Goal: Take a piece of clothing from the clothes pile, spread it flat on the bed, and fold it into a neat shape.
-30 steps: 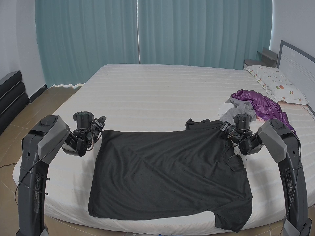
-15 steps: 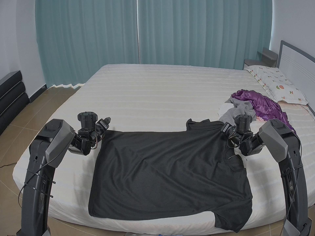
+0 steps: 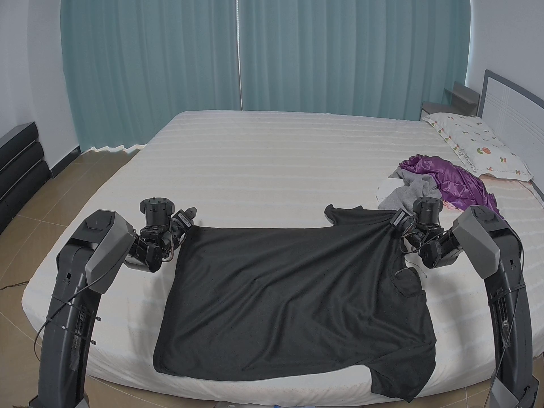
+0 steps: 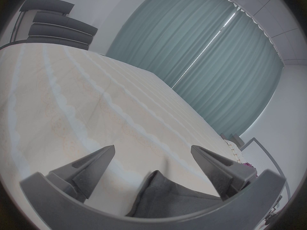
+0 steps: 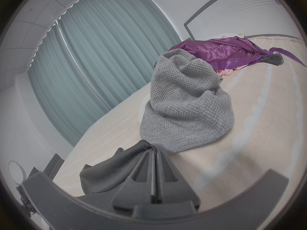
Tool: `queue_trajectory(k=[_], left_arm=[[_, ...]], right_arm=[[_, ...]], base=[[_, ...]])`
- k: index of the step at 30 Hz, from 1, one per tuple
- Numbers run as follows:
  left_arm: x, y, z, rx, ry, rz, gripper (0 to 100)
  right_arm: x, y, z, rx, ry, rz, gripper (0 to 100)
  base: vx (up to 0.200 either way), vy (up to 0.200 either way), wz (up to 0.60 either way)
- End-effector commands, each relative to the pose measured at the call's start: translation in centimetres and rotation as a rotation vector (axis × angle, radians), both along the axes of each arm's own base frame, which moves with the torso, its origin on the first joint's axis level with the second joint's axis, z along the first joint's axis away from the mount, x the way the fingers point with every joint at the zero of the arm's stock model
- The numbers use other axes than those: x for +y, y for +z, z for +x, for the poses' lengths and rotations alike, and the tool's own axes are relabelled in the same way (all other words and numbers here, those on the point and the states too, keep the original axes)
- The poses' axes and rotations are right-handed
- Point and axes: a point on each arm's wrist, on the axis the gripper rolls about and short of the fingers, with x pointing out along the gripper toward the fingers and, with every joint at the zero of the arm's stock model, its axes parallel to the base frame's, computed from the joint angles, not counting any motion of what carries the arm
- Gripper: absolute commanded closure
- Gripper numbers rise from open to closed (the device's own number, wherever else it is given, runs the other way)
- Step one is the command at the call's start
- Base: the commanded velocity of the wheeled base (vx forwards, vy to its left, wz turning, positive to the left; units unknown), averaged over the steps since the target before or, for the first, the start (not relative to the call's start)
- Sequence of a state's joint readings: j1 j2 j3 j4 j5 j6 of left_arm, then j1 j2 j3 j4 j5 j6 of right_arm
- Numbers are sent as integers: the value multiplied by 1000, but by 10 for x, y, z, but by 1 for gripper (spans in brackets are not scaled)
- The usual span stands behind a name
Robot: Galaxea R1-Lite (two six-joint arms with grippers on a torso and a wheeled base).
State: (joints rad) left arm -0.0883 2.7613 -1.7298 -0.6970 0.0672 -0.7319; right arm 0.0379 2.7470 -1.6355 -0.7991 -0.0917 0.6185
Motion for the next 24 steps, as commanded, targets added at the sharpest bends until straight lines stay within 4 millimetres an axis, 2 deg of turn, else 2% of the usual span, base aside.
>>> queue_trajectory(k=[1, 9, 16, 17, 21, 24], left_arm=[[-3, 0, 1, -6, -5, -2, 0], [-18, 4, 1, -11, -33, -1, 0], [-26, -4, 1, 20, -51, 5, 0], [-26, -4, 1, 20, -51, 5, 100], [-26, -6, 6, 16, -41, 10, 100], [-23, 0, 10, -14, -14, 17, 100]], right_arm=[[0, -1, 0, 4, 0, 1, 100], [7, -1, -1, 4, 11, 0, 100], [6, 1, -1, 0, 9, 2, 100], [6, 0, -1, 2, 9, 2, 100], [6, -1, -2, 8, 7, 1, 100], [4, 2, -2, -3, 6, 2, 100]], base=[[0, 0, 0], [0, 0, 0], [0, 0, 0], [0, 0, 0], [0, 0, 0], [0, 0, 0]])
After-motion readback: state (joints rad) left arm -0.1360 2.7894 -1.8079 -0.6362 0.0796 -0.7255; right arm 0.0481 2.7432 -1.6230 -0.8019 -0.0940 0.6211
